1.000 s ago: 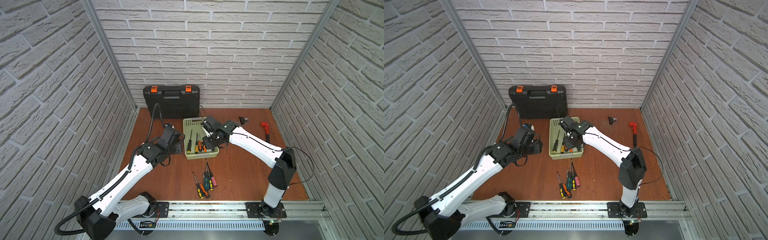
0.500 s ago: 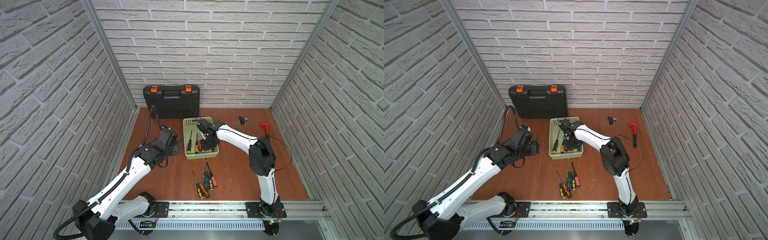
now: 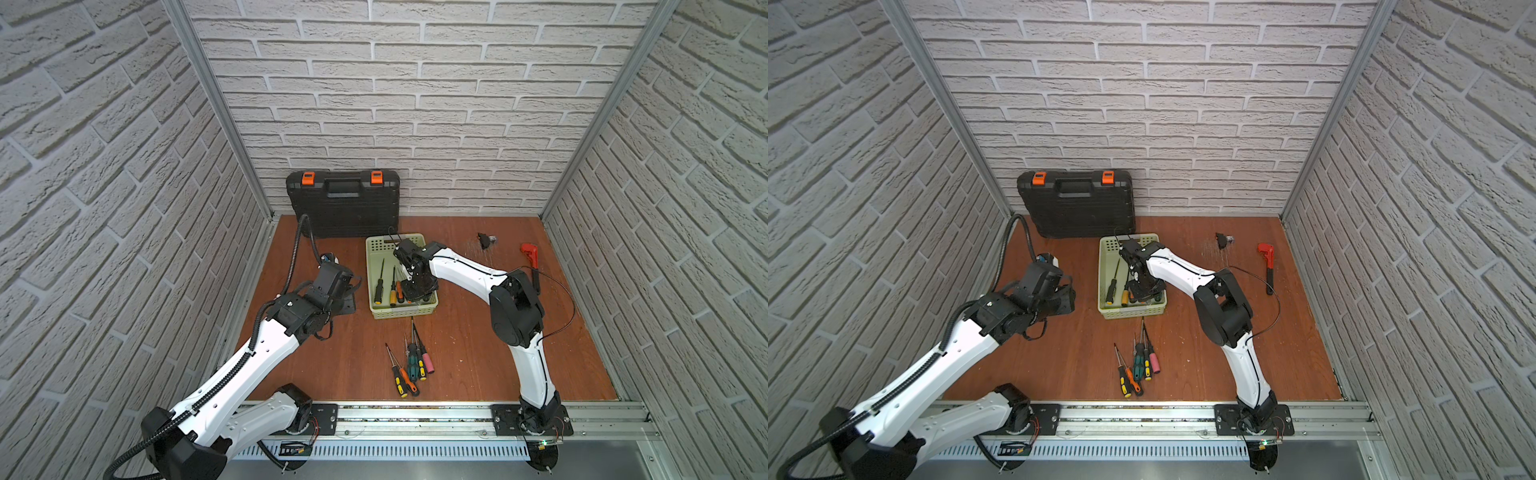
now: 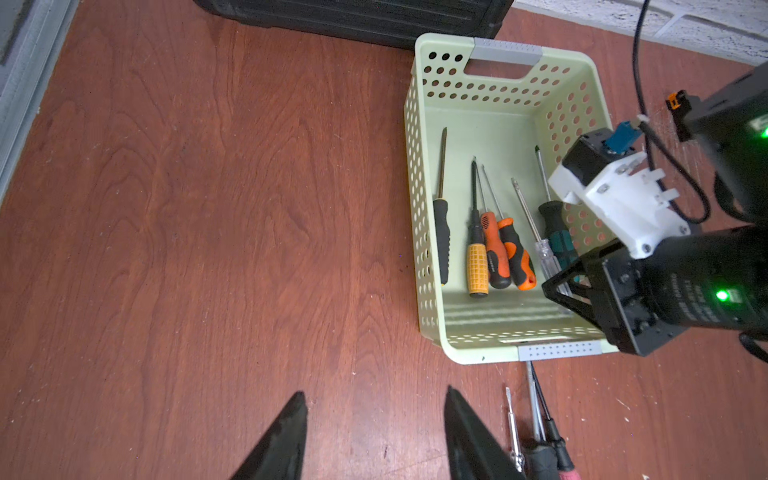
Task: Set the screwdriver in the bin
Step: 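Carry the clear-handled screwdriver with the right gripper into the basket and release, then raise the right gripper while the left gripper reaches the screwdriver row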
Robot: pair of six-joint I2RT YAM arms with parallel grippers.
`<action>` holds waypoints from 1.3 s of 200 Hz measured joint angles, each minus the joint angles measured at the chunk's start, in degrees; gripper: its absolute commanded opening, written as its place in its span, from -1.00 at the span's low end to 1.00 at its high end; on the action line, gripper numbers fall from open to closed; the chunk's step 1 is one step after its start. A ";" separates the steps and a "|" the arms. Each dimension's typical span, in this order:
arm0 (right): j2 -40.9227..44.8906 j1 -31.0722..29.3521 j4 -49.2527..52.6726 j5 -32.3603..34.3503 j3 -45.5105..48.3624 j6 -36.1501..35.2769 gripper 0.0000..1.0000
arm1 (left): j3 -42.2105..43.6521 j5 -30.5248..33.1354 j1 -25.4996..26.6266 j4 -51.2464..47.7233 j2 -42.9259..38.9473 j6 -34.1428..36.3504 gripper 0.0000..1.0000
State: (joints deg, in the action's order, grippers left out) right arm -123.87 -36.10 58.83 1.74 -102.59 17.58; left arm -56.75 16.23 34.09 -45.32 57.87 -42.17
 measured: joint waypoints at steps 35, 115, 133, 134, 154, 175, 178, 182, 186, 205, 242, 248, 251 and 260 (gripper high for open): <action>-1.31 0.37 1.09 0.17 -0.52 0.20 -0.52 | 2.08 0.22 -0.02 0.52 -1.51 0.15 0.08; -2.97 0.42 4.24 0.09 -4.90 0.87 -0.39 | 3.52 -1.75 -0.07 0.87 -2.75 1.25 0.14; -2.05 0.35 4.85 0.11 -4.85 0.61 -0.36 | 3.63 -4.07 -0.07 0.20 -3.52 0.46 0.13; -1.99 0.35 4.90 0.09 -4.85 0.61 -0.36 | 3.65 -4.13 -0.07 0.17 -3.54 0.46 0.13; 0.48 0.22 5.27 -0.09 -4.83 -0.11 -0.35 | 5.64 -7.96 0.59 0.31 -5.18 -1.68 0.12; 5.25 0.04 4.72 -0.28 -4.24 -0.72 -0.33 | 7.98 -11.30 4.35 -0.13 -4.96 -4.31 0.12; 6.19 0.00 4.50 -0.31 -3.98 -0.76 -0.33 | 8.20 -11.67 5.57 -0.22 -4.63 -4.83 0.12; 7.58 -0.09 4.11 -0.44 -3.45 -0.87 -0.32 | 8.44 -12.15 6.86 -0.28 -4.26 -5.35 0.12; 9.18 -0.17 3.72 -0.55 -2.86 -0.90 -0.32 | 8.68 -12.70 8.50 -0.28 -3.80 -5.90 0.12; 16.74 -0.90 0.96 -0.76 0.42 -0.85 -0.30 | 10.16 -14.19 15.23 0.39 -1.77 -9.33 0.11; 30.67 -3.54 -8.15 -2.12 13.14 0.04 -0.24 | 13.99 -15.15 27.39 3.80 4.59 -18.82 0.11; 32.04 -3.80 -9.14 -2.62 14.99 0.22 -0.23 | 13.99 -15.15 29.03 4.35 6.21 -20.22 0.11; 32.68 -3.96 -9.60 -2.93 16.02 0.28 -0.23 | 13.99 -15.12 29.77 4.76 7.02 -20.76 0.11; 33.79 -4.31 -10.75 -3.61 18.16 0.55 -0.23 | 13.97 -15.10 31.89 5.92 9.31 -22.25 0.11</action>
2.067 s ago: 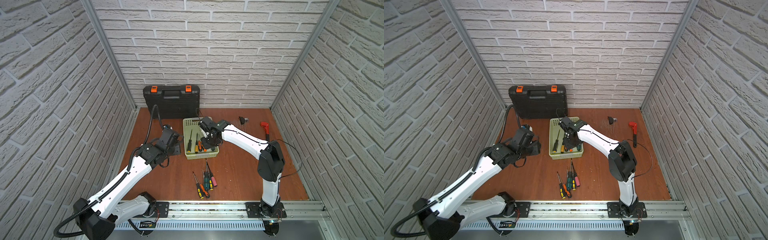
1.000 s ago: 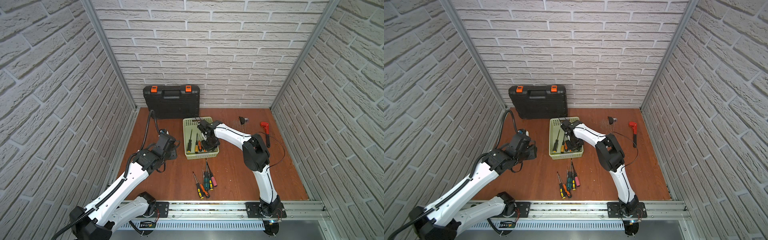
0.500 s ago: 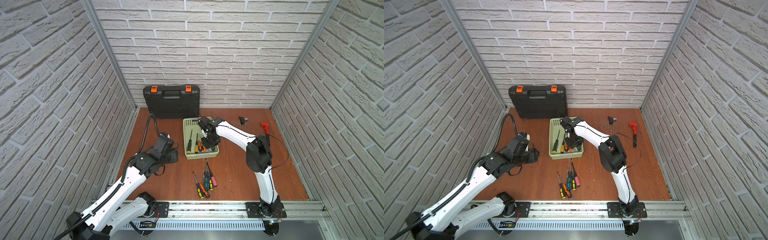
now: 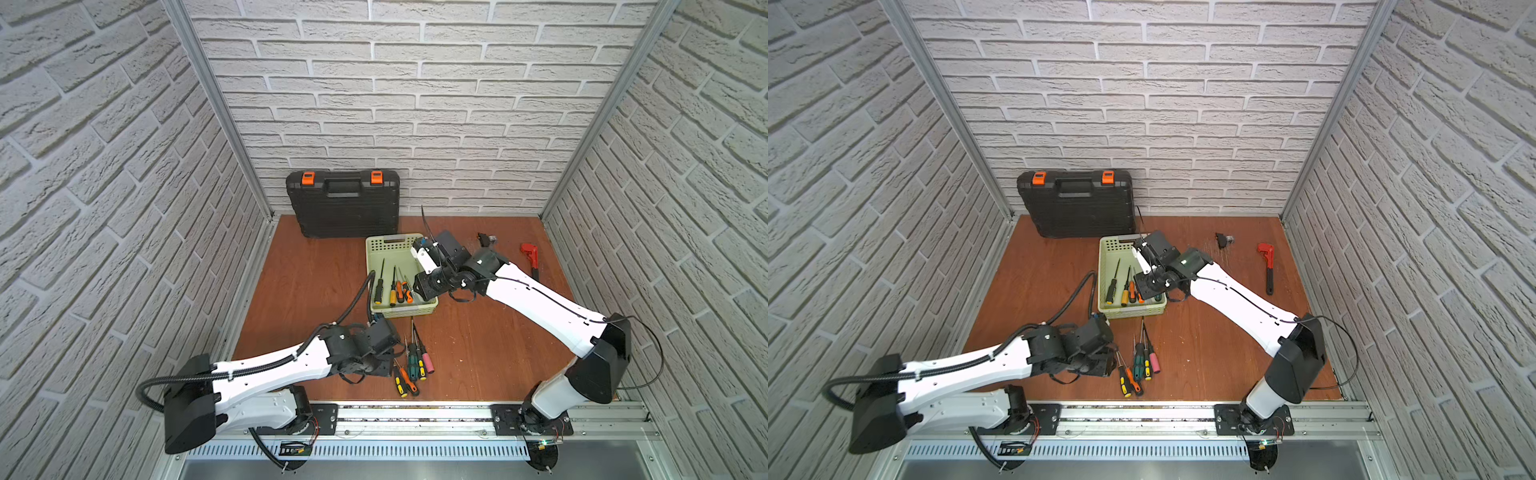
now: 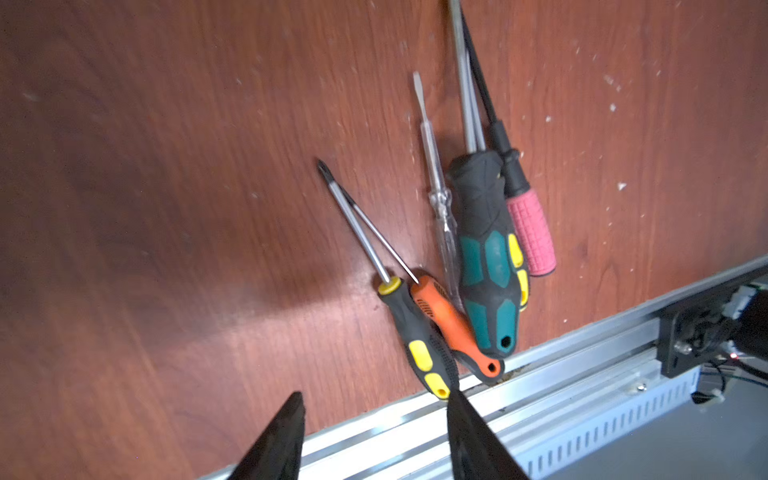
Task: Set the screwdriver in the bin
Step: 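Raise the right gripper while the left gripper reaches the screwdriver row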
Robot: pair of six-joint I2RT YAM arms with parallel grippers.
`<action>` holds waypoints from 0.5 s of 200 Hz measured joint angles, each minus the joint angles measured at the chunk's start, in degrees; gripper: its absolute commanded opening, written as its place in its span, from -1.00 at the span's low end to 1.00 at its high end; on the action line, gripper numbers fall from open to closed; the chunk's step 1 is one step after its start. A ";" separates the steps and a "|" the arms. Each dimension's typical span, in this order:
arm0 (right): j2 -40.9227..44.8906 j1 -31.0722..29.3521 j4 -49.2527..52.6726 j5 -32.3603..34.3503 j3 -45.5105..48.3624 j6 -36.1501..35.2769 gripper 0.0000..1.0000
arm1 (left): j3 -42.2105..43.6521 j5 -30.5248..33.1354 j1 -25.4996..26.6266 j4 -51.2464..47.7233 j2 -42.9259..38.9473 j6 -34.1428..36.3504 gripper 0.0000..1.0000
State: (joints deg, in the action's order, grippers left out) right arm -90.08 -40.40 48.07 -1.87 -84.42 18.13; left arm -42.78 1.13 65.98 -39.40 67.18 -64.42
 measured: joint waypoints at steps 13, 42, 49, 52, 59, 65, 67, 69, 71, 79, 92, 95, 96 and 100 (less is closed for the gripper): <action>1.09 -0.33 -1.64 -0.83 2.95 0.24 -0.21 | -0.24 0.11 2.60 1.36 3.23 -2.40 0.11; 3.56 -0.33 -3.93 -0.98 8.39 0.44 -0.19 | -0.81 0.11 6.19 4.52 8.44 -6.51 0.11; 4.20 -0.33 -4.15 -0.96 9.20 0.44 -0.19 | -0.83 0.09 6.75 5.33 9.33 -7.48 0.11; 4.42 -0.33 -4.17 -0.92 9.46 0.44 -0.19 | -0.83 0.07 6.93 5.60 9.64 -7.87 0.11; 5.09 -0.33 -4.42 -0.92 10.03 0.44 -0.19 | -0.83 0.07 7.45 6.36 10.36 -8.87 0.11; 5.55 -0.33 -4.48 -0.90 10.27 0.44 -0.19 | -0.83 0.04 7.76 6.86 10.78 -9.46 0.10; 5.66 -0.33 -4.57 -0.90 10.34 0.44 -0.19 | -0.83 0.04 7.85 7.08 10.91 -9.77 0.10; 5.81 -0.33 -4.66 -0.90 10.43 0.44 -0.19 | -0.83 0.04 7.96 7.23 10.99 -9.94 0.10; 5.97 -0.33 -4.83 -0.90 10.54 0.44 -0.19 | -0.83 0.02 8.07 7.43 11.13 -10.19 0.10; 6.67 -0.33 -5.46 -0.81 10.97 0.44 -0.19 | -0.83 -0.02 8.37 8.00 11.43 -10.95 0.09; 7.58 -0.33 -6.19 -0.72 11.78 0.46 -0.19 | -0.83 -0.09 8.63 8.41 11.85 -12.04 0.08; 7.78 -0.33 -6.34 -0.72 11.98 0.50 -0.19 | -0.83 -0.09 8.70 8.39 11.93 -12.31 0.08; 7.85 -0.33 -6.38 -0.70 12.07 0.50 -0.19 | -0.83 -0.09 8.70 8.39 12.00 -12.35 0.08; 8.04 -0.33 -6.51 -0.63 12.28 0.52 -0.19 | -0.83 -0.09 8.72 8.39 12.11 -12.57 0.08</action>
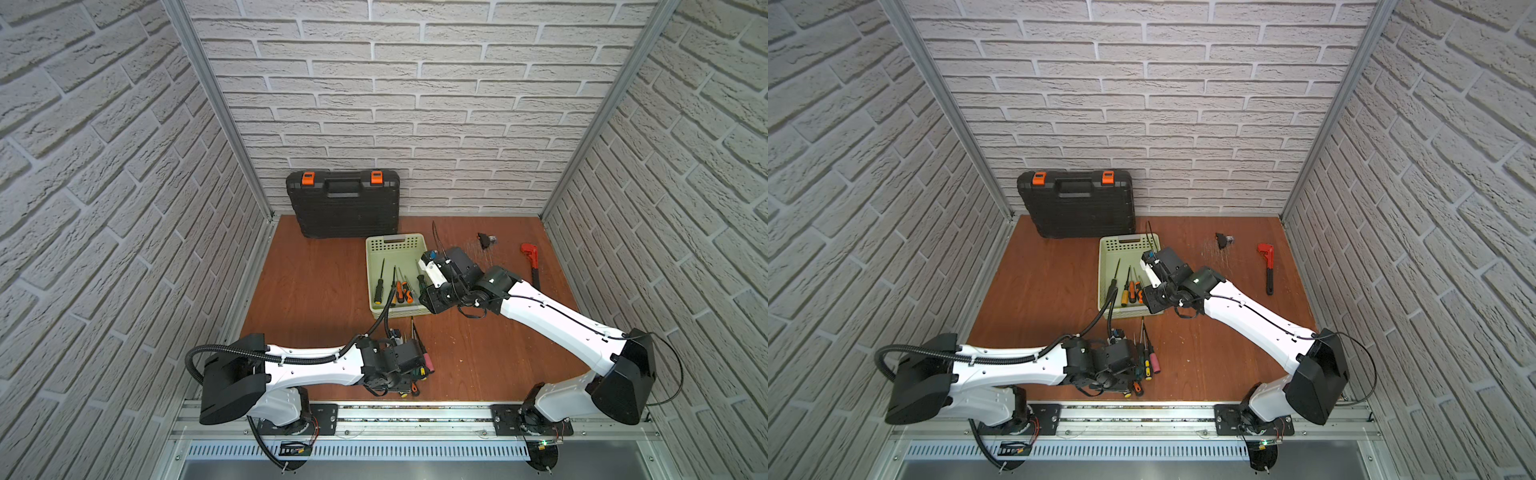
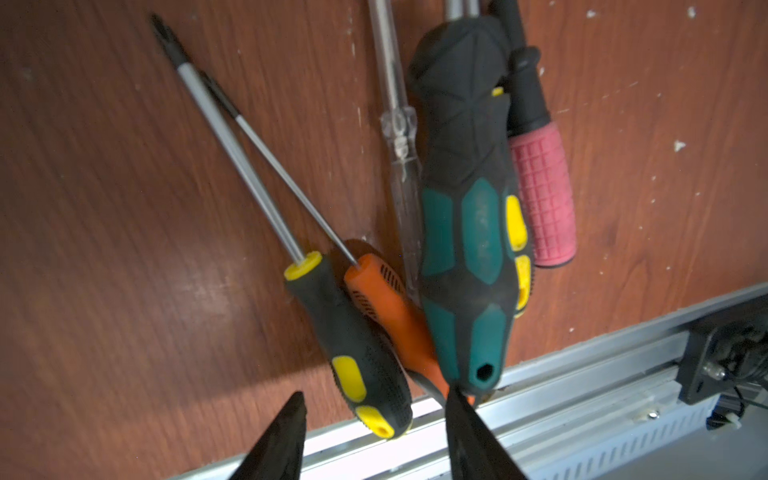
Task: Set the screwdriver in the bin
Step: 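Raise the right gripper while the left gripper reaches the screwdriver row, then grasp the black-yellow screwdriver with the left gripper and lift it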
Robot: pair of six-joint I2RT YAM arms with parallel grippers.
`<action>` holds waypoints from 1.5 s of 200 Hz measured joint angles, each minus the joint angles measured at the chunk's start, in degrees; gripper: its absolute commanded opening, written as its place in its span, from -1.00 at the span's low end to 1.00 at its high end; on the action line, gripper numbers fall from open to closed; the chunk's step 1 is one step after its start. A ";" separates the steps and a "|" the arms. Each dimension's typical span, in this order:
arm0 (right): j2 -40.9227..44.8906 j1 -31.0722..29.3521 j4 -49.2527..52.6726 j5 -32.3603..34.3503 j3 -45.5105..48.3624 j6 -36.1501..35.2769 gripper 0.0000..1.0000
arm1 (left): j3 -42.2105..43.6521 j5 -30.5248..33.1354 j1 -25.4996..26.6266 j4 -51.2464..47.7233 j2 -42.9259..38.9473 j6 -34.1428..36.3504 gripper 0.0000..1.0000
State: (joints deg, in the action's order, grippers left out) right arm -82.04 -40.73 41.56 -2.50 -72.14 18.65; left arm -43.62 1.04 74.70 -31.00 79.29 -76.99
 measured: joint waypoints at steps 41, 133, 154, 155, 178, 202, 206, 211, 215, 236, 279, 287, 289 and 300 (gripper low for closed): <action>0.35 0.00 -0.68 0.09 1.51 0.11 -0.20 | 0.00 0.09 0.31 -0.39 0.31 -1.46 -0.01; 0.28 0.00 -1.90 -0.22 1.51 1.29 -0.22 | 0.61 1.01 0.87 -0.74 -0.98 -2.38 -0.13; 0.26 0.00 -2.03 -0.37 1.51 1.66 -0.22 | 0.66 1.01 0.94 -0.76 -0.96 -2.49 -0.14; 0.26 0.00 -2.03 -0.39 1.51 1.68 -0.22 | 0.66 1.01 0.94 -0.76 -0.96 -2.54 -0.14; 0.15 0.00 -2.47 -0.63 1.51 2.01 -0.22 | 0.96 1.01 0.96 -0.70 -0.63 -2.60 -0.13; -0.39 0.00 -3.06 -1.55 1.51 2.27 -0.23 | 0.98 1.01 0.96 -0.72 1.07 -2.58 -0.14; -0.48 0.00 -3.15 -1.73 1.51 2.38 -0.23 | 0.98 0.96 0.96 -0.55 1.38 -2.58 -0.14; -0.55 0.00 -3.26 -1.86 1.51 2.40 -0.23 | 0.98 0.90 0.96 -0.24 1.64 -2.58 -0.14; -0.59 0.00 -3.30 -1.99 1.51 2.47 -0.23 | 0.96 0.87 0.96 -0.02 1.79 -2.56 -0.13; -0.74 0.00 -3.50 -2.56 1.51 2.62 -0.24 | 0.94 0.90 0.96 -0.26 2.71 -2.54 -0.14; -0.76 0.00 -4.37 -3.04 2.05 3.21 -0.24 | 0.94 1.38 0.85 -2.45 3.58 -2.62 -0.21; -0.76 0.00 -4.52 -3.08 2.40 3.30 -0.24 | 0.94 1.55 0.79 -2.86 3.58 -2.64 -0.27; -0.76 0.00 -4.52 -3.10 2.47 3.34 -0.24 | 0.94 1.57 0.79 -2.93 3.58 -2.62 -0.28; -0.76 0.00 -4.57 -3.19 2.73 3.43 -0.24 | 0.94 1.70 0.57 -3.21 3.63 -2.60 -0.32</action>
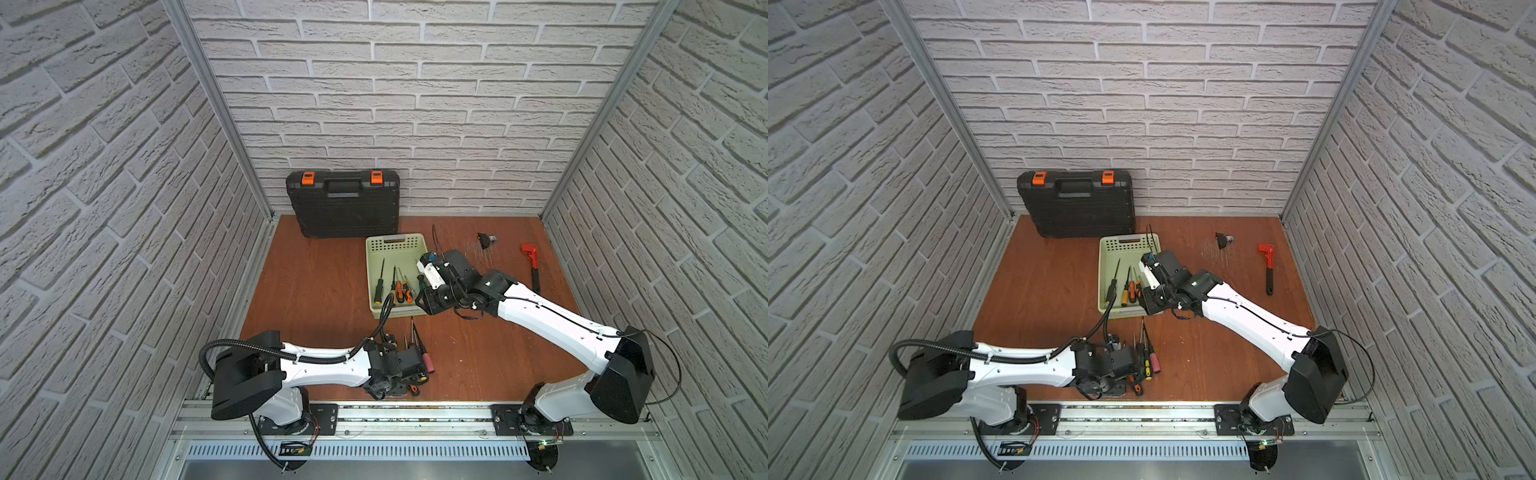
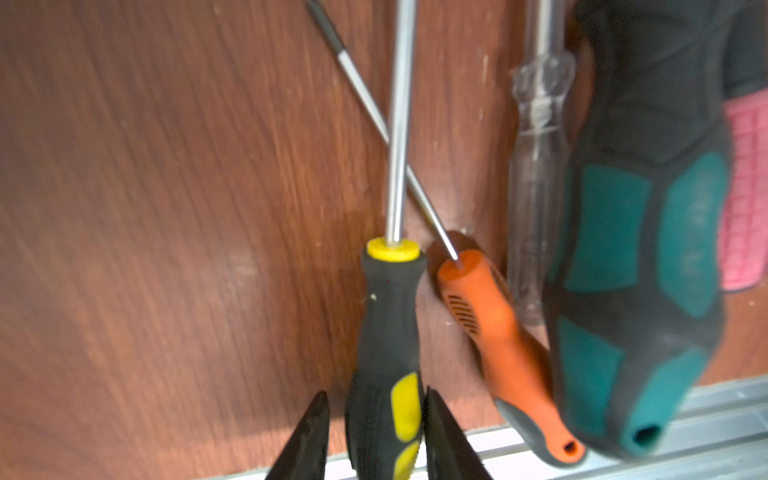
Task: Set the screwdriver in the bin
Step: 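Grasp the black-yellow screwdriver with the left gripper and lift it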
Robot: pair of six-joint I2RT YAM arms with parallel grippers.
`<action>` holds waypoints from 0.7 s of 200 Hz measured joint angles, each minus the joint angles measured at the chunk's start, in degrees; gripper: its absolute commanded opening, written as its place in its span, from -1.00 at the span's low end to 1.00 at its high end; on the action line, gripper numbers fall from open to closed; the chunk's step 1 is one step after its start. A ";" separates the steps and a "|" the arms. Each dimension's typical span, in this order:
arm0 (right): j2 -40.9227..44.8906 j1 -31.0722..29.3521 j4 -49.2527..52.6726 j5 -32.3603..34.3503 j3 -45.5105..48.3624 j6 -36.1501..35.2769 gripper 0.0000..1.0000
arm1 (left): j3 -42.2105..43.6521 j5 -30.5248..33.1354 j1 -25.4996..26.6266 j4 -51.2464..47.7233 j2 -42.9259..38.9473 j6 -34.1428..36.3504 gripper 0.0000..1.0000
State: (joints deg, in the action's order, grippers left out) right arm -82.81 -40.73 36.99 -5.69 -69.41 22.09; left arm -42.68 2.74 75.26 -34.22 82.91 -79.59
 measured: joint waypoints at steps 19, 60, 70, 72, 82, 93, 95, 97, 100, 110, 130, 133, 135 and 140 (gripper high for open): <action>0.00 0.00 -0.17 0.00 0.33 0.02 -0.24 | 0.00 -0.02 -0.26 -0.09 0.46 0.15 -0.45; 0.00 0.00 -0.42 -0.17 0.63 0.04 -0.25 | -0.09 0.02 -0.26 -0.11 0.61 0.39 -0.79; 0.00 0.00 -0.52 -0.26 0.63 0.04 -0.25 | -0.09 0.11 -0.26 -0.13 0.57 0.20 -0.83; 0.00 0.00 -0.55 -0.28 0.63 0.04 -0.25 | -0.09 0.17 -0.26 -0.15 0.52 0.15 -0.84; 0.00 0.00 -0.66 -0.44 0.63 0.07 -0.25 | 0.04 0.66 -0.28 -0.57 0.22 -0.13 -0.87; 0.00 0.00 -0.79 -0.50 0.63 0.07 -0.25 | 0.35 1.22 -0.31 -1.90 -0.66 -0.44 -0.88; 0.00 0.00 -0.81 -0.48 0.63 0.07 -0.25 | 0.42 1.29 -0.31 -2.23 -0.92 -0.55 -0.88; 0.02 0.00 -0.83 -0.50 0.63 0.07 -0.25 | 0.46 1.36 -0.31 -2.60 -1.14 -0.63 -0.88; 0.02 0.00 -0.83 -0.50 0.63 0.09 -0.25 | 0.48 1.46 -0.31 -3.23 -1.64 -0.81 -0.88; 0.07 0.00 -0.81 -0.48 0.63 0.07 -0.25 | 0.55 1.88 -0.15 -5.38 -3.65 -1.44 -0.88; 0.15 0.00 -0.81 -0.28 0.63 0.02 -0.25 | 0.39 3.06 0.50 -10.16 -9.73 -3.17 -0.87; 0.15 0.00 -0.79 -0.22 0.63 0.02 -0.25 | 0.22 3.37 0.61 -11.17 -10.80 -3.41 -0.86; 0.15 0.00 -0.81 -0.15 0.63 0.00 -0.25 | 0.07 3.56 0.63 -11.78 -11.52 -3.63 -0.86; 0.15 0.00 -0.81 -0.11 0.63 0.00 -0.25 | -0.33 3.98 0.63 -13.38 -13.00 -3.96 -0.86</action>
State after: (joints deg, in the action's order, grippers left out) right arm -82.65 -40.73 36.18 -5.80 -68.77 22.09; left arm -43.00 6.72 75.90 -47.59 69.91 -83.55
